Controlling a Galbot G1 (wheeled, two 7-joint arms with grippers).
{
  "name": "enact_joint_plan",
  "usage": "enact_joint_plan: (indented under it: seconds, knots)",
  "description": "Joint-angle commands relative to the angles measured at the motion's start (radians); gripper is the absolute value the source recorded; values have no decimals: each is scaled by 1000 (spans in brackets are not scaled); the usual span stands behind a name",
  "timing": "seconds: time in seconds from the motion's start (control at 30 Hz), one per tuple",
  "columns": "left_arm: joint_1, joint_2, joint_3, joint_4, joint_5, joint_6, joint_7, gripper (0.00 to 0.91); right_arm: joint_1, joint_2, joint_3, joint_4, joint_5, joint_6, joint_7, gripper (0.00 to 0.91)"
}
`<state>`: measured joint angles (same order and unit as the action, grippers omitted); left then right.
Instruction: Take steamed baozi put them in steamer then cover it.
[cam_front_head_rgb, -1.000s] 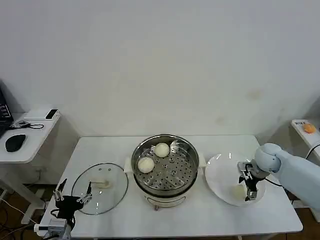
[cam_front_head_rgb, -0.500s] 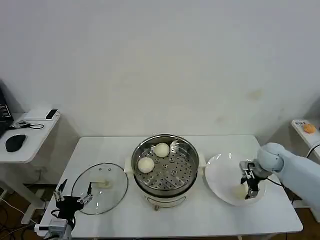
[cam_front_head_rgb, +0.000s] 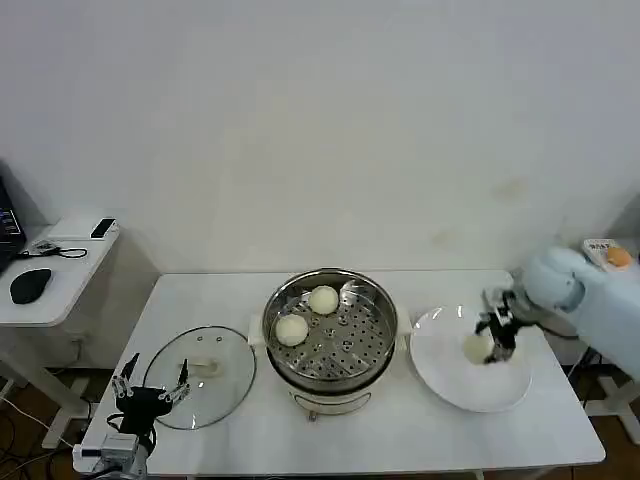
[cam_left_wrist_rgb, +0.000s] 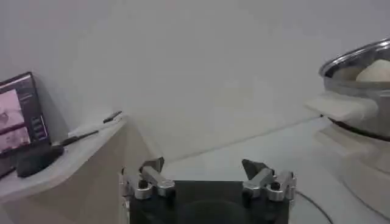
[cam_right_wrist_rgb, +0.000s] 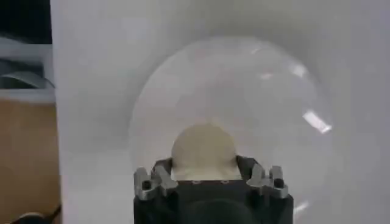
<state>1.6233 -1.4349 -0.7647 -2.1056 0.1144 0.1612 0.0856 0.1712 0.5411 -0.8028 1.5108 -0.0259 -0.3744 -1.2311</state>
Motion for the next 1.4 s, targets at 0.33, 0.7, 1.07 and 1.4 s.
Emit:
enact_joint_plan:
  seconds: [0.33,0.7,1.07,1.4]
  knots:
    - [19,-9,-33,-34,-15,-4,-14,907,360,397,-111,-65,182,44,-58,725]
    - [29,-33,-26,-48,0,-6,-19,907,245,580,-118,-175,133,459,-138,715]
    - [28,-52,-38,-49,9,-9,-23,907,175,564,-210,28,-61,603,-126,725]
    - [15,-58,-26,-29,18,-9,-23,907,161,554,-222,59,-161,689,-116,725]
